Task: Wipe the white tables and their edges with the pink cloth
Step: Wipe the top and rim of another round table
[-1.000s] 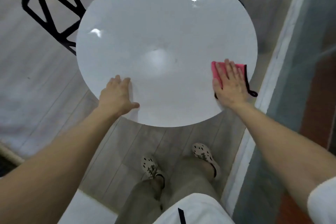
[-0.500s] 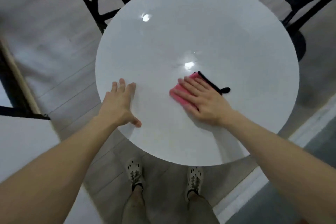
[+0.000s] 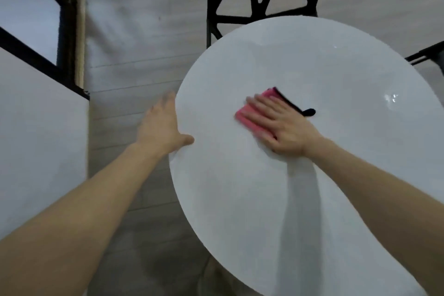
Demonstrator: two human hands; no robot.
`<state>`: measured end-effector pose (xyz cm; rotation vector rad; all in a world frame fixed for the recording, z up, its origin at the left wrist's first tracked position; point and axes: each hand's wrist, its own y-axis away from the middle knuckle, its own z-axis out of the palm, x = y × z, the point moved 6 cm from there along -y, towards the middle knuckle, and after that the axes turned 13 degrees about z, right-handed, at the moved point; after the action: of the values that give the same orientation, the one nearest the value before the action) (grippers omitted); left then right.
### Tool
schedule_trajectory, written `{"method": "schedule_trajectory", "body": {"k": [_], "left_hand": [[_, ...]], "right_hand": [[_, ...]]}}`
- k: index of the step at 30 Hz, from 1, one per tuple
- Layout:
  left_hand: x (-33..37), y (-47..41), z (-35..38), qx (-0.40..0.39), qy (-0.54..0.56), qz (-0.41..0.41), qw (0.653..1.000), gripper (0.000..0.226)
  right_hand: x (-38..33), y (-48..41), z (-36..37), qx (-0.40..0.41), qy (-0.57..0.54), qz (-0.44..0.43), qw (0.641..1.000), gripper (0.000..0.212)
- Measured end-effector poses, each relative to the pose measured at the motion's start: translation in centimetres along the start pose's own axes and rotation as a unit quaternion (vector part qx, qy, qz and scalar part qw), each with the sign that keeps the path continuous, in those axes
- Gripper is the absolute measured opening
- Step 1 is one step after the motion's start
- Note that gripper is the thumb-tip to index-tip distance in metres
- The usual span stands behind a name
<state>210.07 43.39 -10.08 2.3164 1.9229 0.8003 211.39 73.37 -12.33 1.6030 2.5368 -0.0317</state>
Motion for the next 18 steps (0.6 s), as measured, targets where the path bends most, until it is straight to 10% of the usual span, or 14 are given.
{"method": "schedule_trajectory", "body": {"k": [3, 5, 8, 10, 12, 18], "left_hand": [[-1.0, -1.5, 0.8, -0.066, 0.036, -0.032, 0.997, 0.118], [-1.2, -1.6, 1.0, -0.064, 0.035, -0.038, 0.997, 0.120], [-1.5, -0.6, 1.0, -0.060, 0.036, -0.067, 0.995, 0.135], [-1.8, 0.0, 1.4, -0.068, 0.041, -0.077, 0.994, 0.137], [-1.8, 0.1, 1.5, -0.072, 0.049, -0.087, 0.992, 0.135], [-2.6, -0.1, 2.3, -0.060, 0.086, -0.129, 0.986, 0.136]], "right_hand": [[6.0, -7.2, -0.7, 0.077, -0.033, 0.339, 0.937, 0.067], [1.4, -9.0, 0.1, 0.105, -0.040, 0.386, 0.916, 0.068], [-10.5, -7.8, 1.2, 0.027, -0.015, 0.052, 0.998, 0.066], [-12.2, -5.8, 1.2, -0.043, 0.004, -0.192, 0.980, 0.062], [-7.9, -8.5, 0.4, -0.049, 0.009, -0.246, 0.968, 0.060], [-2.3, -17.9, -0.9, 0.099, -0.023, 0.263, 0.959, 0.070]]}}
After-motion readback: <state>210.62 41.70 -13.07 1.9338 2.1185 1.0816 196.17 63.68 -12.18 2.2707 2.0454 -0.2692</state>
